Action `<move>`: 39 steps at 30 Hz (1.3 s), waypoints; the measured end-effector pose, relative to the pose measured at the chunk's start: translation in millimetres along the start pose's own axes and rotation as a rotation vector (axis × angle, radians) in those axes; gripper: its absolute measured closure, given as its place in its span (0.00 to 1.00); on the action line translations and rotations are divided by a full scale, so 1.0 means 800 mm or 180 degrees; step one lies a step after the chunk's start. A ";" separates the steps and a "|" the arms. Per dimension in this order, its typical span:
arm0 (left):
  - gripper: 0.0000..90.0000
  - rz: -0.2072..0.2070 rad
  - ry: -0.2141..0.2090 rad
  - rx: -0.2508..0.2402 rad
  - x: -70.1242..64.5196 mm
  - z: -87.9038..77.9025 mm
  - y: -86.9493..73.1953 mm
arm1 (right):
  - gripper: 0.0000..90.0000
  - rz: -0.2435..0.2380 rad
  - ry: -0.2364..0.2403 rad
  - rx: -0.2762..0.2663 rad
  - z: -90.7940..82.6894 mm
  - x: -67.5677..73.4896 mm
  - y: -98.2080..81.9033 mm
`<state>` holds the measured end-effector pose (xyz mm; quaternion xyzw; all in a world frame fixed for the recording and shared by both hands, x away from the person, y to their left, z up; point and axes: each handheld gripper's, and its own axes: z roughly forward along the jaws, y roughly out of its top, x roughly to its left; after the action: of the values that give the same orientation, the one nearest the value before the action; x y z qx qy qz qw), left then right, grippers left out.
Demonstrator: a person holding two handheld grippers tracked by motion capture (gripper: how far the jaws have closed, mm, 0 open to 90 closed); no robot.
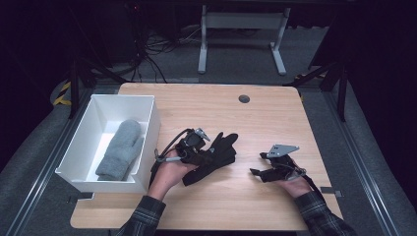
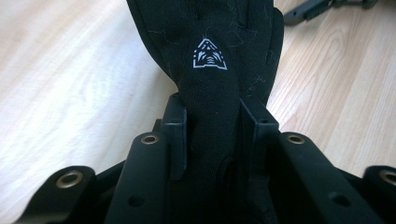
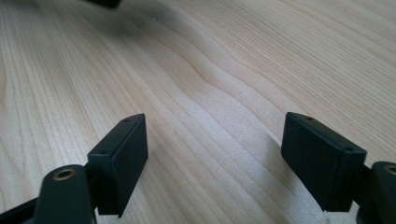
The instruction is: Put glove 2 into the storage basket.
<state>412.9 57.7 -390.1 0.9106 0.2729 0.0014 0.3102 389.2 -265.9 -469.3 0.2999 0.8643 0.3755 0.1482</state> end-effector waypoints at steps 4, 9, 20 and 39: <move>0.76 -0.0058 0.0063 -0.0076 -0.003 -0.028 0.008 | 0.26 0.0001 0.0002 0.0000 0.000 0.000 0.000; 0.76 -0.0108 0.0152 -0.0160 -0.002 -0.062 0.018 | 0.26 0.0003 0.0006 -0.0001 0.000 0.000 0.000; 0.76 -0.0198 0.0415 -0.0332 0.017 -0.133 0.028 | 0.26 0.0005 0.0007 -0.0005 0.000 0.000 0.000; 0.76 -0.0783 0.0978 -0.0590 0.073 -0.241 -0.045 | 0.24 -0.0061 0.0084 0.0008 -0.006 -0.008 -0.005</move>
<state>411.9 219.0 -264.6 0.8271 0.4247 0.1275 0.3453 390.0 -274.7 -469.2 0.2868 0.8695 0.3769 0.1400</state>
